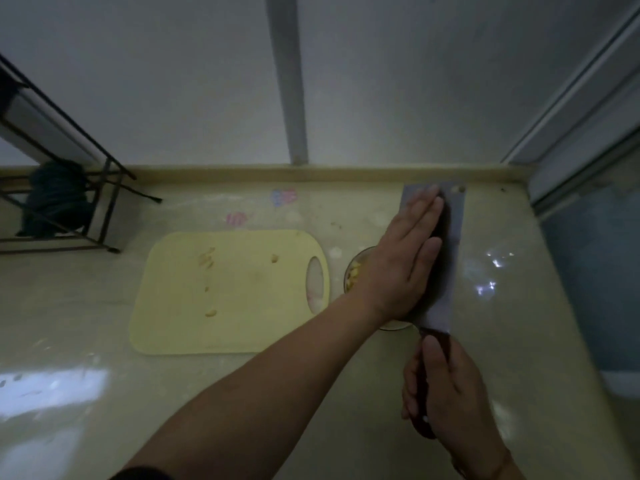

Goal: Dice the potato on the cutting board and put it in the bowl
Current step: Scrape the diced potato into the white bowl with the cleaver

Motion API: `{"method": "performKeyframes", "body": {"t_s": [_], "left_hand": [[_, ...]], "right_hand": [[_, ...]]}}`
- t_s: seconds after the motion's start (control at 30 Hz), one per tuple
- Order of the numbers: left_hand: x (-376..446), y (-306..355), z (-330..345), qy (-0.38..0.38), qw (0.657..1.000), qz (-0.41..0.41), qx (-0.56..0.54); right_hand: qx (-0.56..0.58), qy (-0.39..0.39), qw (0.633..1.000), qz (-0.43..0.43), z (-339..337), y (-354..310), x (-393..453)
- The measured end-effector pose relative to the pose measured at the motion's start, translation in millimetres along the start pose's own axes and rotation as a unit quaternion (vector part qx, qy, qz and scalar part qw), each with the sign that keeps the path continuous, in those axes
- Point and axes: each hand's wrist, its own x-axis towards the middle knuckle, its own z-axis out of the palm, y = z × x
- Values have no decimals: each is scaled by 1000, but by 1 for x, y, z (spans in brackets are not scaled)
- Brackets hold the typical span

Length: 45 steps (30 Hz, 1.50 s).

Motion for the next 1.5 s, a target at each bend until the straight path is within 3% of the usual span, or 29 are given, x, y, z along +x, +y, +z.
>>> {"method": "performKeyframes", "body": {"t_s": [0.37,0.83,0.97,1.5], "left_hand": [[-31,5,-3,-78,996,-30,8],[-82,-7,-25,-170,959,-2,225],[-98,-11,-28,-176,940,26,292],[-101,-12,-35,-96,958,97,254]], "right_hand": [[-20,36,999,-15,-1,25,6],[-42,68,995,-55,-1,36,21],[-30,81,995,-47,-2,35,20],[-11,89,995,-40,-1,25,15]]}}
